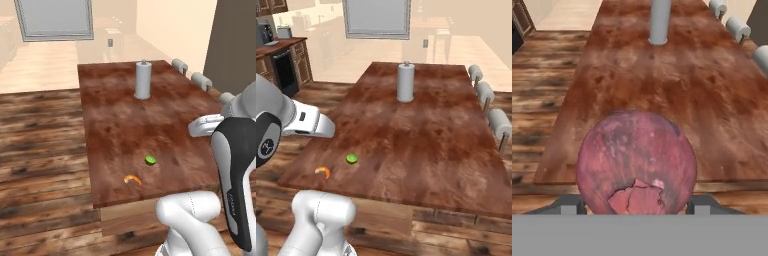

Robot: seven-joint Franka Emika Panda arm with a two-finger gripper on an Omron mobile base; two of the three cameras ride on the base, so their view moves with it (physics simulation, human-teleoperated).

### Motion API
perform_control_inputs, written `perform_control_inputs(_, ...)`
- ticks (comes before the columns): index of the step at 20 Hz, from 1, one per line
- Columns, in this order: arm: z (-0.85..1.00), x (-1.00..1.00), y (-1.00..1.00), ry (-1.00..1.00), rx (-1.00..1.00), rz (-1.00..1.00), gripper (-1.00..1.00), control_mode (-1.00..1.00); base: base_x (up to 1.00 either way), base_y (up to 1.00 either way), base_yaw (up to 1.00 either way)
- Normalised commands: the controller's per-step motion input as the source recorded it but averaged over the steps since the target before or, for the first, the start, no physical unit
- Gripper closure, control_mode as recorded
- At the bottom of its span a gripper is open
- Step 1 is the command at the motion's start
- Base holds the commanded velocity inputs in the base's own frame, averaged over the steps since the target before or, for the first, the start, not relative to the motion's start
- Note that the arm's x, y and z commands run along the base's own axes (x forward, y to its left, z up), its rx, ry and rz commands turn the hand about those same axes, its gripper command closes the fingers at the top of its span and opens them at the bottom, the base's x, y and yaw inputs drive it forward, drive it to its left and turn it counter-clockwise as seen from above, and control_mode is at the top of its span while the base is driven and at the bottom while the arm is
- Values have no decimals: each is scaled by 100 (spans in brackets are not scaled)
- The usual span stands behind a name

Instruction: Open the fridge, remove the kiwi, onion, and shrimp, and place them on any counter.

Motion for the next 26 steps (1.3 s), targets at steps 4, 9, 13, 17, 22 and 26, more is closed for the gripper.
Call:
perform_control_inputs(4,0,0,0,0,0,0,100,100,71,-2,-2)
perform_control_inputs(9,0,0,0,0,0,0,100,100,49,-7,0)
perform_control_inputs(13,0,0,0,0,0,0,100,100,32,-7,0)
perform_control_inputs(17,-35,17,-6,12,0,0,100,-100,16,-5,0)
perform_control_inputs(22,-65,54,-11,27,0,0,100,-100,0,0,0)
perform_control_inputs(26,-63,64,-8,30,0,0,100,-100,0,0,0)
